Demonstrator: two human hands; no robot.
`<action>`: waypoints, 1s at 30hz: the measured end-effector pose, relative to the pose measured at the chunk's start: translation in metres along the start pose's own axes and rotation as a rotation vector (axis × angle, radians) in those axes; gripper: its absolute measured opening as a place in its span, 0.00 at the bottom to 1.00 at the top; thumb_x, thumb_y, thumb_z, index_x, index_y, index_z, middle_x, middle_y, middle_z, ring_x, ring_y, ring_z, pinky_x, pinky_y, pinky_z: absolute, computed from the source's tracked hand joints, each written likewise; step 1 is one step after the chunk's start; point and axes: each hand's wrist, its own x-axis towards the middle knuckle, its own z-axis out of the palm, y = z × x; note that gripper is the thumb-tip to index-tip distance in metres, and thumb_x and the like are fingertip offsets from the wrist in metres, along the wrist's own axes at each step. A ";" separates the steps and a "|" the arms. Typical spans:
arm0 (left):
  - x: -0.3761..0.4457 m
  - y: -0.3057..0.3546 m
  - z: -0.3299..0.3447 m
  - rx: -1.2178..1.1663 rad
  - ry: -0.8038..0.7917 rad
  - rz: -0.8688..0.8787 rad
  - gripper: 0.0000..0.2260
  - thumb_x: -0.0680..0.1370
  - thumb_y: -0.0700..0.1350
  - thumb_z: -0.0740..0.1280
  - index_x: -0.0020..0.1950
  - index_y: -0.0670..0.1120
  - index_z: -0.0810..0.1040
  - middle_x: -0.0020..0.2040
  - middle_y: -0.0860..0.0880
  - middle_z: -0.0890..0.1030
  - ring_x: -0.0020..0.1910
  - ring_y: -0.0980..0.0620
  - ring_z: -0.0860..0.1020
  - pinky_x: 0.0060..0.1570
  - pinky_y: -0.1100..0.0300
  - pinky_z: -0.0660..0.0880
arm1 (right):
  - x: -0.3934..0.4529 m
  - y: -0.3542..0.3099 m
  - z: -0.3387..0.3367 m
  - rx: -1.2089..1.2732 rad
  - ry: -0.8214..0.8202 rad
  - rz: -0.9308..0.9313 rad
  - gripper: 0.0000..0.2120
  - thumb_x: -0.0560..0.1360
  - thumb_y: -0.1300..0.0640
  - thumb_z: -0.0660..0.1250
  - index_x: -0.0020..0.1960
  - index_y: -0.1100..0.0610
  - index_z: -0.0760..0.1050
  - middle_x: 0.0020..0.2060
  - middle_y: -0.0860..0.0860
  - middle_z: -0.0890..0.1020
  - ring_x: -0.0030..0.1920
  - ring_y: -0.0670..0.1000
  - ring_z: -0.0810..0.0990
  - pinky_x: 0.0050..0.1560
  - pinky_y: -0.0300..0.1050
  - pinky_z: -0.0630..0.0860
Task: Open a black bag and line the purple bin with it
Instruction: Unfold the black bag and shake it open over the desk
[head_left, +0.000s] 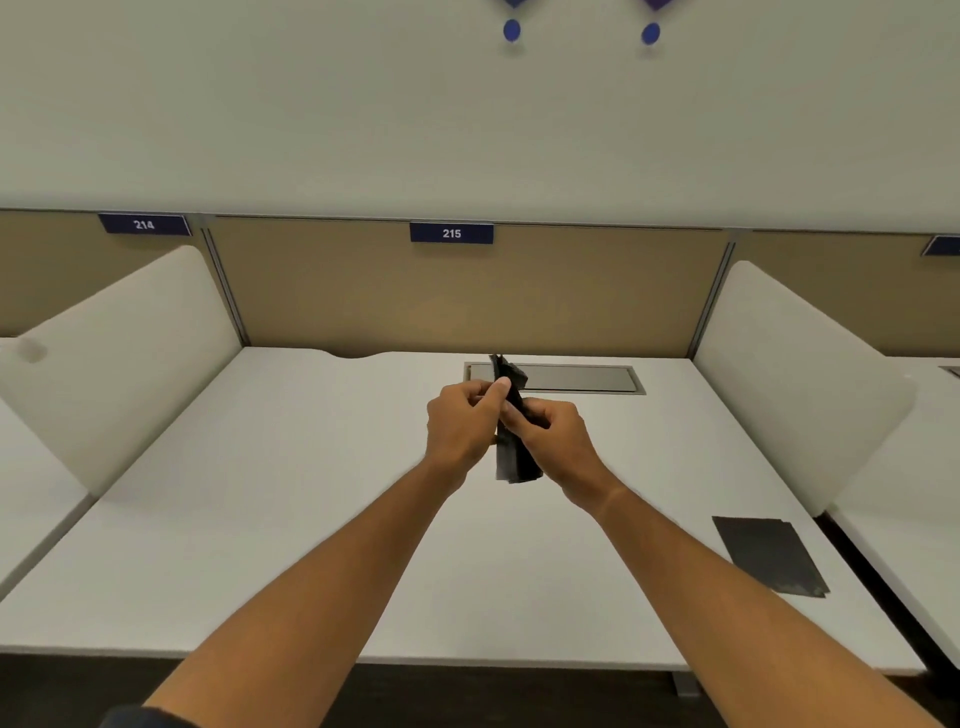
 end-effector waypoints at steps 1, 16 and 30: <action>0.001 -0.001 0.002 0.021 0.011 -0.002 0.12 0.76 0.52 0.66 0.39 0.47 0.83 0.40 0.45 0.85 0.43 0.44 0.85 0.43 0.47 0.83 | 0.000 0.001 -0.001 -0.002 0.006 0.004 0.14 0.76 0.45 0.69 0.45 0.57 0.83 0.40 0.51 0.85 0.43 0.51 0.84 0.44 0.44 0.79; 0.029 0.018 0.009 0.178 0.203 0.030 0.15 0.79 0.42 0.60 0.32 0.44 0.68 0.31 0.47 0.72 0.33 0.48 0.70 0.32 0.59 0.69 | 0.049 0.008 -0.052 -0.064 0.262 0.122 0.15 0.72 0.51 0.69 0.39 0.64 0.78 0.35 0.57 0.82 0.39 0.57 0.82 0.42 0.54 0.81; 0.053 0.024 -0.046 0.248 0.346 -0.107 0.09 0.82 0.45 0.61 0.50 0.40 0.77 0.50 0.40 0.79 0.50 0.42 0.78 0.48 0.51 0.77 | 0.058 -0.014 -0.097 -0.103 0.340 0.128 0.14 0.76 0.54 0.71 0.43 0.67 0.79 0.38 0.59 0.82 0.40 0.56 0.79 0.35 0.44 0.77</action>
